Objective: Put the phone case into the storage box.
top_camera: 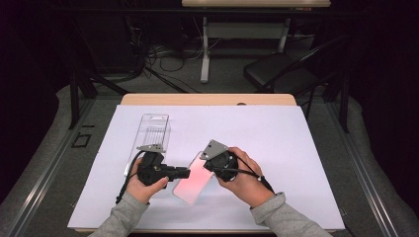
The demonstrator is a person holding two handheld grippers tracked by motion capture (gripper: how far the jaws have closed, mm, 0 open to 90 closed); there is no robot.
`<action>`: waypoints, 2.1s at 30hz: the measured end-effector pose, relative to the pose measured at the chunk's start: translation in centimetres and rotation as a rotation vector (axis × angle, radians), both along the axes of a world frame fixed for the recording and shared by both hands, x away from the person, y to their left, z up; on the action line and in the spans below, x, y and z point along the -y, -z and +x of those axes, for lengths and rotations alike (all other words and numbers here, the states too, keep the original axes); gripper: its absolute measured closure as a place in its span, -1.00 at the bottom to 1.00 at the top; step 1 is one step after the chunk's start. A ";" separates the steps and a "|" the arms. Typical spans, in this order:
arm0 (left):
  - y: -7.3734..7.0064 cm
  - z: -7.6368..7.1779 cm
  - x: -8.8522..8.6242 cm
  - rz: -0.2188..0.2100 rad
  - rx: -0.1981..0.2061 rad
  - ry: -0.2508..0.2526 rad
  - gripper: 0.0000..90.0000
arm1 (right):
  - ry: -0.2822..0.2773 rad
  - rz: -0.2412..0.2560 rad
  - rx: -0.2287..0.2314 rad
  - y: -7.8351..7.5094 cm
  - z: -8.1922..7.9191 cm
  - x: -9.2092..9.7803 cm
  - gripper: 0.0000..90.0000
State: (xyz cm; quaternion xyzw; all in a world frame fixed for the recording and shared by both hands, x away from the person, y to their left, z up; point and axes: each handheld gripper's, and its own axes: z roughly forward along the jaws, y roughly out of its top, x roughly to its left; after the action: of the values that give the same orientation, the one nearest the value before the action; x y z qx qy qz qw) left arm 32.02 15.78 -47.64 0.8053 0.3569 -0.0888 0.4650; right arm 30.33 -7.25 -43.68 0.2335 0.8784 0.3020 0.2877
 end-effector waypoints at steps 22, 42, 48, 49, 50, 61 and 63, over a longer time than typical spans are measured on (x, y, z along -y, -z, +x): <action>0.0 0.1 -0.1 -0.005 -0.007 -0.003 0.82 | 0.001 0.024 -0.014 0.0 0.2 0.1 0.93; 0.2 0.1 -0.1 -0.006 -0.007 -0.011 0.82 | -0.001 0.041 -0.019 -0.2 0.2 0.3 0.85; 0.2 0.2 -0.3 -0.003 -0.004 -0.020 0.82 | -0.002 0.049 -0.021 -0.3 0.1 0.4 0.81; 0.2 0.2 -0.3 -0.003 -0.001 -0.021 0.82 | 0.000 0.062 -0.024 -0.4 0.0 0.4 0.78; 0.2 0.2 -0.3 -0.004 -0.001 -0.024 0.82 | 0.000 0.062 -0.024 -0.4 0.0 0.4 0.78; -0.1 0.3 -1.0 -0.010 0.017 -0.051 0.82 | 0.015 0.135 -0.018 -0.5 -0.1 1.4 0.42; -0.1 0.4 -1.1 -0.014 0.021 -0.054 0.82 | 0.021 0.153 -0.024 -0.5 0.0 1.7 0.36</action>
State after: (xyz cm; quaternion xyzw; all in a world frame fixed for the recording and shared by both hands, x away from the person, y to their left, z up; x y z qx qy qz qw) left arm 32.39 16.84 -47.56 0.7930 0.3731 -0.0703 0.4765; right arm 30.30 -8.92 -43.22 0.2678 0.8535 0.3624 0.2616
